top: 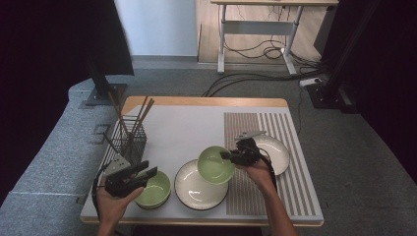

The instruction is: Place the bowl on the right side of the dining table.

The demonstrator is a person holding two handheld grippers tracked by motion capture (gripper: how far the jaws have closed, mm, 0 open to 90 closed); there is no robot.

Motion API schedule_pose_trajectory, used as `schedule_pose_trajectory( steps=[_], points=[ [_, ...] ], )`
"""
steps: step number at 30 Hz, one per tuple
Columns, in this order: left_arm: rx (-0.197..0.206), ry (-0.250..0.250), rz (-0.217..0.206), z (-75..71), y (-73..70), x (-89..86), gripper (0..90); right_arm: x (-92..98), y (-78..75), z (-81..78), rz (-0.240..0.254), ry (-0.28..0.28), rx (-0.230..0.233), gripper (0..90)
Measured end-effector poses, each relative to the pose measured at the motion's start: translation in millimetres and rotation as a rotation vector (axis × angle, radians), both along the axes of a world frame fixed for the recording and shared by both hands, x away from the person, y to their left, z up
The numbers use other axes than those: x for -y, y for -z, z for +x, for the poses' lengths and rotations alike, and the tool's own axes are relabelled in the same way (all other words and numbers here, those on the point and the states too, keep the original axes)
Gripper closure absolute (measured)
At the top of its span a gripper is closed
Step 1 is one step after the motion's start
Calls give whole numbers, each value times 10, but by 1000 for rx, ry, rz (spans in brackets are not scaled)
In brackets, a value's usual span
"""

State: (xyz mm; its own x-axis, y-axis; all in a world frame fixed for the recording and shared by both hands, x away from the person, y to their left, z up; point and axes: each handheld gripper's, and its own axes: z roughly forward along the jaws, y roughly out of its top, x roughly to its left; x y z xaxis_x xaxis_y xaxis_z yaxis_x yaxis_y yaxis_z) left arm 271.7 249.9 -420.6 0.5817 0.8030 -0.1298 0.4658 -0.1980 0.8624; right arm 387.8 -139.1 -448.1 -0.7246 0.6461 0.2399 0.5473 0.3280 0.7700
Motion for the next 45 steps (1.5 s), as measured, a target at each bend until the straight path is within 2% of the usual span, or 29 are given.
schedule_pose_trajectory(
  steps=[5,9,14,18,21,22,27,36,45],
  points=[
    [1,-12,-8,-9,-10,-42,556,108,16,0,13,28,-6,837],
    [-14,-9,-9,10,10,-37,568,184,11,-4,17,52,3,837],
    [-23,14,-4,25,38,28,571,288,42,-16,3,68,7,837],
    [-29,19,0,39,63,54,571,377,73,-17,16,90,-4,837],
    [-38,45,-28,37,63,58,573,445,65,-18,17,106,2,837],
    [-37,45,-32,36,60,60,574,465,59,-20,19,113,6,837],
    [-26,21,1,27,51,63,575,582,33,-22,34,147,10,837],
    [-21,6,-12,19,33,14,585,753,29,0,50,196,5,837],
    [-20,-7,-3,19,29,-3,588,927,37,25,55,240,3,837]
  ],
)
